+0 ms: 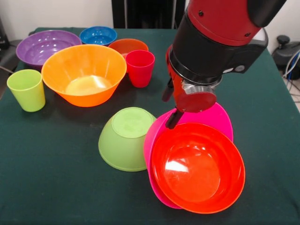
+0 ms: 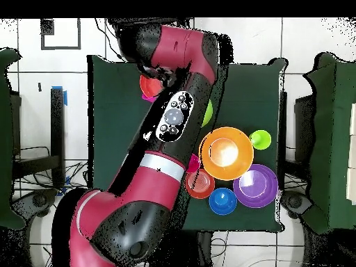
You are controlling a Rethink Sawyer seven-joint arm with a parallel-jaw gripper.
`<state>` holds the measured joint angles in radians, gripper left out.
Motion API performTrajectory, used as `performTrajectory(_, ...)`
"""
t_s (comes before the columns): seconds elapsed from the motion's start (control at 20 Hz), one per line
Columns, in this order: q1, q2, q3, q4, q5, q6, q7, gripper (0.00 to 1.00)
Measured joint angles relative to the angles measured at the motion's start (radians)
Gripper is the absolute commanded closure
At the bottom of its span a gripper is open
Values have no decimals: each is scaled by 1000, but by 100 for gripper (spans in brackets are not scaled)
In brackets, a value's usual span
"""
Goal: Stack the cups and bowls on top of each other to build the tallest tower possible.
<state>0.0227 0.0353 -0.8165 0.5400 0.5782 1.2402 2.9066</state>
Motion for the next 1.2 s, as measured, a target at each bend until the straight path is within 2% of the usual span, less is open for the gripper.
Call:
performTrajectory(0.9, 0, 1, 44, 11, -14, -24, 0, 0)
performTrajectory(0.95, 0, 1, 46, 11, -15, -24, 0, 100)
performTrajectory(1.2, 0, -1, 67, 14, -30, -33, 0, 100)
